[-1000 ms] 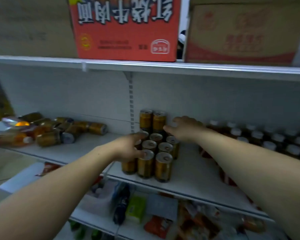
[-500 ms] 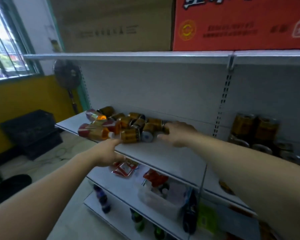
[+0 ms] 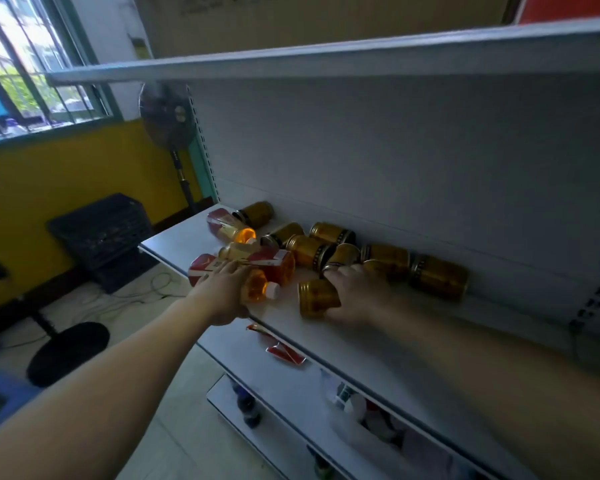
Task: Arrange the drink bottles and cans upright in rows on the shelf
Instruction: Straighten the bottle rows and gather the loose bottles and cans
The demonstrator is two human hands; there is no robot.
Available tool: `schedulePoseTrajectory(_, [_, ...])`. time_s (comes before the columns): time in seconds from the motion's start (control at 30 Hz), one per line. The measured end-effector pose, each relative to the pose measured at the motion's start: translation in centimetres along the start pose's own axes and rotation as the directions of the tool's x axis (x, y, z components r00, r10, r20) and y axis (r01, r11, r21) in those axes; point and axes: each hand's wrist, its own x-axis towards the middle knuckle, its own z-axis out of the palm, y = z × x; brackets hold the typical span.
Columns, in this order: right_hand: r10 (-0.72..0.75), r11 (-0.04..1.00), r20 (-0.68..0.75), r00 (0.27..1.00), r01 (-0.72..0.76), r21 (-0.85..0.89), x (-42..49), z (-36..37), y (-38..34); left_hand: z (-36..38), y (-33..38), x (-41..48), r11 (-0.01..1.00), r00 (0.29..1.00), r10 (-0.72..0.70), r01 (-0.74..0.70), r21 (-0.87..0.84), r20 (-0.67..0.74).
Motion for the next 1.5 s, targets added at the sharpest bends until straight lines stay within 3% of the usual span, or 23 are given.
schedulePoseTrajectory(0.1, [0.011, 0.997, -0.049, 0.999, -0.015, -0.080, 0.7, 2.1, -0.1, 1.5, -2.2, 2.3, 0.987, 0.998, 0.064, -0.065, 0.145, 0.017])
schedulePoseTrajectory(0.2, [0.010, 0.992, -0.093, 0.996, -0.022, -0.124, 1.3, 3.1, -0.2, 3.1, -4.0, 4.0, 0.958, 0.982, 0.180, -0.163, 0.237, -0.050])
schedulePoseTrajectory(0.47, [0.215, 0.966, -0.105, 0.971, -0.228, -0.123, 1.0, 1.5, -2.5, 4.0, -6.2, 6.6, 0.893, 0.896, 0.422, -0.384, 0.233, -0.138])
schedulePoseTrajectory(0.57, [0.289, 0.945, -0.196, 0.937, -0.311, -0.096, -0.1, 1.4, -3.5, 3.5, -6.7, 6.9, 0.854, 0.853, 0.502, -0.463, 0.239, -0.143])
schedulePoseTrajectory(0.63, [0.388, 0.919, -0.290, 0.875, -0.392, 0.048, -1.6, 1.8, -4.4, 3.2, -6.6, 6.6, 0.826, 0.811, 0.559, -0.528, 0.199, -0.171])
schedulePoseTrajectory(0.73, [0.574, 0.818, -0.381, 0.725, -0.480, 0.318, -4.0, 2.3, -5.7, 2.3, -5.2, 5.6, 0.798, 0.775, 0.599, -0.598, 0.074, -0.201])
schedulePoseTrajectory(0.87, [0.825, 0.530, -0.243, 0.510, -0.551, 0.644, -7.3, 3.1, -5.8, 0.8, -1.2, 3.9, 0.715, 0.738, 0.638, -0.674, -0.186, -0.222])
schedulePoseTrajectory(1.0, [0.886, 0.400, -0.187, 0.424, -0.498, 0.769, -11.1, 3.7, -4.3, 0.1, 3.4, 2.3, 0.561, 0.742, 0.627, -0.641, -0.525, -0.236])
schedulePoseTrajectory(1.13, [0.923, 0.313, -0.144, 0.356, -0.480, 0.820, -14.9, 4.3, -2.3, 0.2, 7.7, 0.4, 0.392, 0.803, 0.571, -0.451, -0.802, -0.173])
schedulePoseTrajectory(1.33, [0.930, 0.289, -0.136, 0.341, -0.451, 0.845, -19.6, 5.1, 1.2, 2.2, 13.7, -1.7, 0.254, 0.864, 0.485, -0.290, -0.922, -0.138])
schedulePoseTrajectory(1.5, [0.911, 0.288, -0.110, 0.398, -0.420, 0.861, -22.3, 5.7, 4.0, 3.3, 17.4, -2.6, 0.227, 0.880, 0.458, -0.256, -0.940, -0.129])
